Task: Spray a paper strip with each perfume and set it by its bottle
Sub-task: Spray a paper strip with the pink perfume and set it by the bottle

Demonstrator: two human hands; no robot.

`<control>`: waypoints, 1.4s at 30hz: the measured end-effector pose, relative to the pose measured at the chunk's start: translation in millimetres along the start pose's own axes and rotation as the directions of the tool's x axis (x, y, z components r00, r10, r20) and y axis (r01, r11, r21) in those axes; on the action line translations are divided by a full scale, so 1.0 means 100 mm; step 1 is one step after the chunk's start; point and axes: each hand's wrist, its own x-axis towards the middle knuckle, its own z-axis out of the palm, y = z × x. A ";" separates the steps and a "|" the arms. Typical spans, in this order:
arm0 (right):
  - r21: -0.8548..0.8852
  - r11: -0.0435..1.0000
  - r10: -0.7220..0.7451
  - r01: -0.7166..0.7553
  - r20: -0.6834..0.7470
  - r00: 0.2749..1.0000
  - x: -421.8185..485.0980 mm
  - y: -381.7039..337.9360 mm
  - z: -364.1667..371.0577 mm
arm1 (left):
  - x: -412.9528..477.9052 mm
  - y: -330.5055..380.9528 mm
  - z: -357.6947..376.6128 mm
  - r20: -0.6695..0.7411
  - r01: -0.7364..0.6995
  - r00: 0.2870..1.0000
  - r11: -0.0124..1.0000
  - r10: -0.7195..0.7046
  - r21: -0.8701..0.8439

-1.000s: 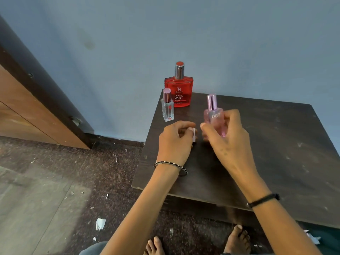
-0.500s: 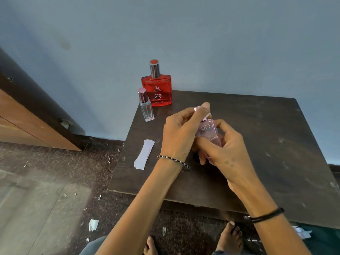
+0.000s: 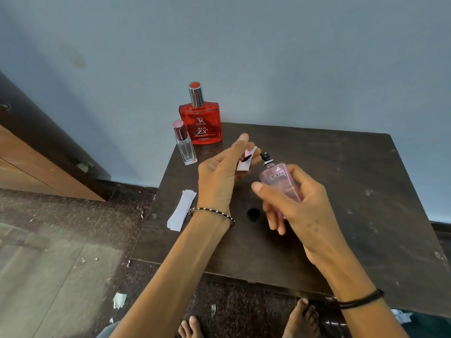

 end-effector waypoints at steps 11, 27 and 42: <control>0.271 0.963 -0.010 0.004 0.020 1.000 0.06 -0.05 0.06 | 0.02 0.03 -0.06 0.095 0.144 0.987 0.982 -0.132 -0.126; -0.127 0.980 -0.170 0.154 -0.123 0.978 0.10 0.10 0.08 | 0.00 0.01 -0.10 0.197 0.045 0.979 0.997 -0.055 0.055; -0.570 0.738 -0.477 0.362 -0.061 0.877 0.09 0.09 0.07 | 0.01 0.04 -0.14 0.298 0.211 0.933 0.977 -0.202 0.000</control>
